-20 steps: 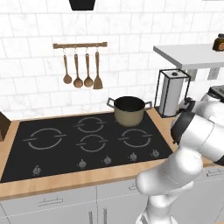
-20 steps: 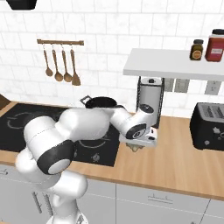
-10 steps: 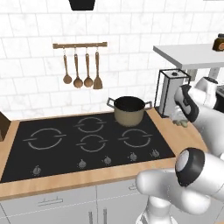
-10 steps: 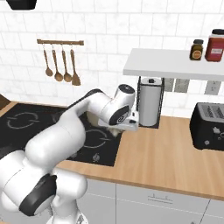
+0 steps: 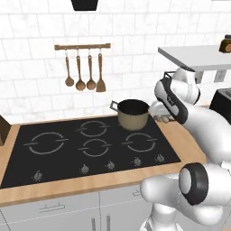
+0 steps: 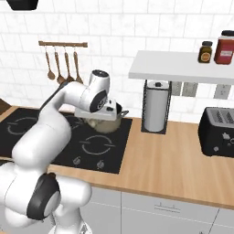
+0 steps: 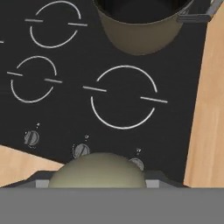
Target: Put the lemon and mushroom in the pot. Retrieve the spatula and lightly stir the vegetables in the pot.
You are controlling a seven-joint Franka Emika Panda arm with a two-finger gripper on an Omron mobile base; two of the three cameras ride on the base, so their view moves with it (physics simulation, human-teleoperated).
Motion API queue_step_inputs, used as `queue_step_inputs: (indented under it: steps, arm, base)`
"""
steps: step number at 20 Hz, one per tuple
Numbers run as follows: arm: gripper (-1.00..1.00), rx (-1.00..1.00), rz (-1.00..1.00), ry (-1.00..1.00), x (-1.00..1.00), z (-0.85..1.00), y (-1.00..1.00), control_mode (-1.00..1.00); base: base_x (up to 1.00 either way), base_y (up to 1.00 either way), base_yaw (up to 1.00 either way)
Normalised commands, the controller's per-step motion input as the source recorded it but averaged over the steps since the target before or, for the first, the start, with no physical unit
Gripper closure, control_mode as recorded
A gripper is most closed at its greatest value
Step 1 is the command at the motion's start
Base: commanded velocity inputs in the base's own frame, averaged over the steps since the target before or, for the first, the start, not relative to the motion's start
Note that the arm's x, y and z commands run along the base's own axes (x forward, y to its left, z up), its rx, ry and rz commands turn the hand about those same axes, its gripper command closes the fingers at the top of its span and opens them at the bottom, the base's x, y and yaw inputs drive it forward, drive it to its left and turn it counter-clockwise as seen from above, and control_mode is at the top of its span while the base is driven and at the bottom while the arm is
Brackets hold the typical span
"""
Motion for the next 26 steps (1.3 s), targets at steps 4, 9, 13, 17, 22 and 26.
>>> queue_step_inputs:
  steps: [4,9,13,17,22,26]
  arm:
    - [1.0,0.0,0.08,0.0,0.78,0.06,0.57,-1.0]
    - [1.0,-0.02,0.06,0.0,0.88,0.0,0.33,-1.0]
    - [1.0,-0.08,0.02,-0.06,0.8,0.0,0.12,-1.0]
    - [1.0,-0.18,0.0,-0.07,0.67,-0.26,0.0,-1.0]
    - [1.0,-0.22,0.0,-0.11,0.59,-0.59,0.0,-1.0]
    - [1.0,-0.1,0.0,-0.05,0.72,-0.43,0.0,-1.0]
  base:
    - [0.0,0.0,0.0]
    - [0.0,0.0,0.0]
    - [0.0,0.0,0.0]
    - [0.0,0.0,0.0]
    - [0.0,0.0,0.0]
    - [0.0,0.0,0.0]
